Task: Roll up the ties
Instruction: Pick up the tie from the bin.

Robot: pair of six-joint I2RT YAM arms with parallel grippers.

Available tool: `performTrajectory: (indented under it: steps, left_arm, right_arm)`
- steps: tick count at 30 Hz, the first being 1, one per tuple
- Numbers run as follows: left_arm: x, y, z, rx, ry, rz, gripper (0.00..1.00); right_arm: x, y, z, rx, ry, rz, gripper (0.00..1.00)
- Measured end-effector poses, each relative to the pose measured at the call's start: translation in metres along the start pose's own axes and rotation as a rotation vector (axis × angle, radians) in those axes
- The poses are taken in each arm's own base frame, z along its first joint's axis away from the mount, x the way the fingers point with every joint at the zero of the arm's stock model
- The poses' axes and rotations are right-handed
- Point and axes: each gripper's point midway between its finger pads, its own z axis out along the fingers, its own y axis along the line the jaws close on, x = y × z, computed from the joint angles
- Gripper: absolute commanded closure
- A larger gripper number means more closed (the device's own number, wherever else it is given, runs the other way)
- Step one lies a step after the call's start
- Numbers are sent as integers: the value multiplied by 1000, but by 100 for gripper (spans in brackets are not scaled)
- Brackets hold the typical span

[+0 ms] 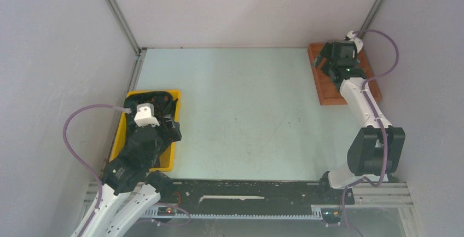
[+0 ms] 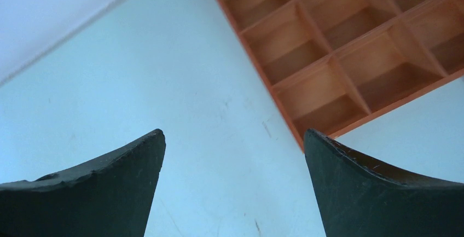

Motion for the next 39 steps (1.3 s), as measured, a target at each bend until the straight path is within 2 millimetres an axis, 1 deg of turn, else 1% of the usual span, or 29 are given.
performTrajectory:
  steps: [2,4,8,10,13,17,19,21,25,32,39]
  left_arm:
    - [-1,1,1,-15,16,12,2]
    - [-4,1,1,-32,27,21,2]
    - [-15,0,6,-78,50,23,2]
    - [-14,5,14,-125,80,20,1]
    - [-5,15,29,-197,152,1,9]
    - [7,33,47,-282,242,-73,18]
    - [13,42,56,-321,282,-105,23]
    - [18,48,63,-344,312,-131,30]
    - [22,61,72,-392,342,-193,37]
    - [21,93,80,-498,334,-265,44]
    - [28,111,93,-550,357,-289,47]
  right_arm:
    - [13,13,-3,-34,31,-41,0]
    - [20,26,-9,-69,44,-73,0]
    - [29,54,-24,-164,60,-131,0]
    - [33,66,-31,-220,72,-144,0]
    - [41,83,-39,-303,98,-167,0]
    - [51,98,-47,-383,132,-192,0]
    - [53,101,-49,-408,144,-199,0]
    - [55,104,-51,-429,154,-201,0]
    - [59,109,-55,-470,175,-204,0]
    - [63,115,-61,-517,199,-203,0]
    - [64,116,-63,-539,211,-199,0]
